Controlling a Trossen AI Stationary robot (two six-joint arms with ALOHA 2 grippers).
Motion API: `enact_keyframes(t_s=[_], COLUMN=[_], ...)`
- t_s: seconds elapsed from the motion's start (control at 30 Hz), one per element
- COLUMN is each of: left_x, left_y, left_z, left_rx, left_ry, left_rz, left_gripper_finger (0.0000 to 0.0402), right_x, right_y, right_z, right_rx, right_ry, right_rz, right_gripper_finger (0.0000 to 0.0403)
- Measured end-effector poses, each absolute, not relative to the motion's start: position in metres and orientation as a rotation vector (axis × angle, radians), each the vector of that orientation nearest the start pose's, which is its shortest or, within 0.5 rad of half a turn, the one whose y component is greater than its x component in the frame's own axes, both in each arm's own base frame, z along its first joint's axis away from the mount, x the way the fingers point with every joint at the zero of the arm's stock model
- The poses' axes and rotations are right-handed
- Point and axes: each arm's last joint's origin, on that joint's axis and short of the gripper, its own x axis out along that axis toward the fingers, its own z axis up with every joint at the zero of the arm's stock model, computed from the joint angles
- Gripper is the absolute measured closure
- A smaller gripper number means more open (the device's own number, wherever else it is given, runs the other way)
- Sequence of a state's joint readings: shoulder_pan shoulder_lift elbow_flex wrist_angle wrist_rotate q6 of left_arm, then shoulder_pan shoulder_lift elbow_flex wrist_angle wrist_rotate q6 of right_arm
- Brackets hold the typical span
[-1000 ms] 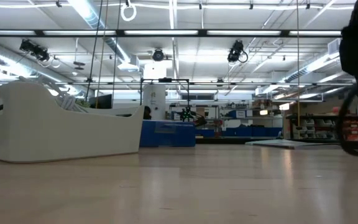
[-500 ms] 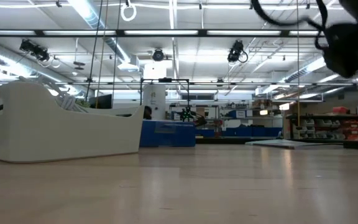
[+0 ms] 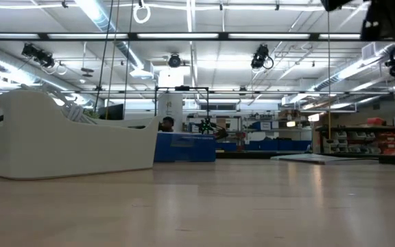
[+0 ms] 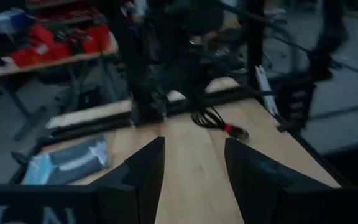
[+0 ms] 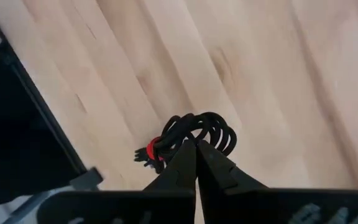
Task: Pick and place USB-C Cables
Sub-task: Put the black charger cable into the white bin
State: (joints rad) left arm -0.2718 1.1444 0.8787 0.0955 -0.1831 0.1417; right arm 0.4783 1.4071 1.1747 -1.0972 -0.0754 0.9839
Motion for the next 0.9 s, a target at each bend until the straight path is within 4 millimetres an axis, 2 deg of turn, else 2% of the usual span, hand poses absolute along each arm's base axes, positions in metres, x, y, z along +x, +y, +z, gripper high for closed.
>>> enact_keyframes(t_s=[0.17, 0.3, 0.43, 0.6, 0.9], left_x=[0.27, 0.283, 0.296, 0.311, 0.326], left_y=[-0.063, -0.054, -0.048, -0.044, -0.034], left_z=[0.312, 0.307, 0.298, 0.285, 0.274], left_rx=[0.175, 0.163, 0.128, 0.072, 0.001], left_ry=[0.123, 0.093, 0.09, 0.079, 0.048], left_rz=[0.001, 0.044, -0.001, -0.107, -0.078], left_gripper_finger=[0.0196, 0.0165, 0.0145, 0.0142, 0.0144], right_x=[0.226, 0.225, 0.223, 0.226, 0.245], right_y=[0.119, 0.119, 0.122, 0.122, 0.118], right_z=[0.29, 0.307, 0.327, 0.35, 0.375], right_rx=[0.462, 0.351, 0.207, 0.03, -0.09], right_ry=[1.32, 1.248, 1.151, 0.984, 0.762], right_rz=[-0.197, -0.201, -0.201, -0.219, -0.174], right_gripper_finger=[0.04, 0.04, 0.04, 0.04, 0.0399])
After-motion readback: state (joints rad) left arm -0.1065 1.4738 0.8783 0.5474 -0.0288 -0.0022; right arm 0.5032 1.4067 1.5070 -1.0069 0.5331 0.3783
